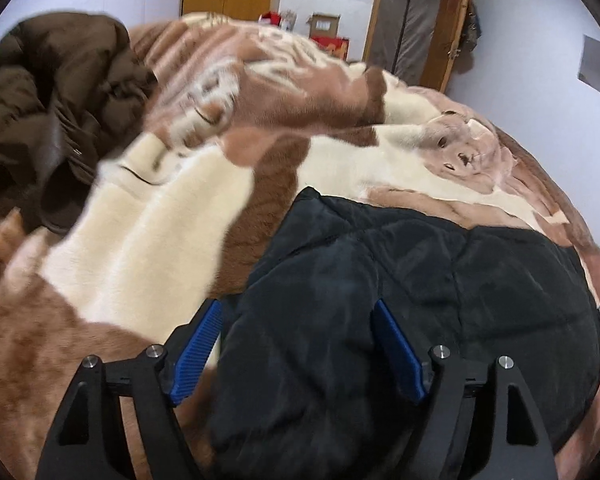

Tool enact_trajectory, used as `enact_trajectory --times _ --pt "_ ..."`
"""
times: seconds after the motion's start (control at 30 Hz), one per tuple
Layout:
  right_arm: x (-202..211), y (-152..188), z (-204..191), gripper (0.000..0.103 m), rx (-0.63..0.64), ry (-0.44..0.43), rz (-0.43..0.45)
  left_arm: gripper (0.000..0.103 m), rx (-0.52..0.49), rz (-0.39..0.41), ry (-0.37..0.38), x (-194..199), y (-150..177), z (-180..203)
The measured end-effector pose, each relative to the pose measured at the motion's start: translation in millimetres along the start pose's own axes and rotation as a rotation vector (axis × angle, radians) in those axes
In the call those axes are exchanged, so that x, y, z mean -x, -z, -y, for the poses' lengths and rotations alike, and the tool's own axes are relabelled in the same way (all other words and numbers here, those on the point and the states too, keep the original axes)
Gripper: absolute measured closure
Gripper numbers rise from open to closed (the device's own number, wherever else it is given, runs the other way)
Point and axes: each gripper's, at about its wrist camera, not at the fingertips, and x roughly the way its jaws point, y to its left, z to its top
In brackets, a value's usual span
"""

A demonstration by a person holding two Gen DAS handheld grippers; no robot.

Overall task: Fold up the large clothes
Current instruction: 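Grasp the edge of the folded jacket bundle with both grippers, then lift the jacket edge and fold it over the bundle with both grippers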

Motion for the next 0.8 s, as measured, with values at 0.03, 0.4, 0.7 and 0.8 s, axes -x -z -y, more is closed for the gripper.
enact_trajectory --times 0.03,0.4,0.7,0.8 --pt "3 7 -2 0.051 0.014 -0.010 -0.011 0.028 -0.005 -0.002 0.002 5 8 -1" --pt "-44 35 -8 0.064 0.063 0.024 -0.145 0.031 0.011 -0.088 0.008 -24 36 -1" --pt "5 14 2 0.053 0.071 0.031 -0.058 0.037 0.082 -0.028 0.035 28 14 -24" --pt "-9 15 5 0.050 0.052 0.060 -0.095 0.037 0.078 -0.063 0.011 14 15 -29"
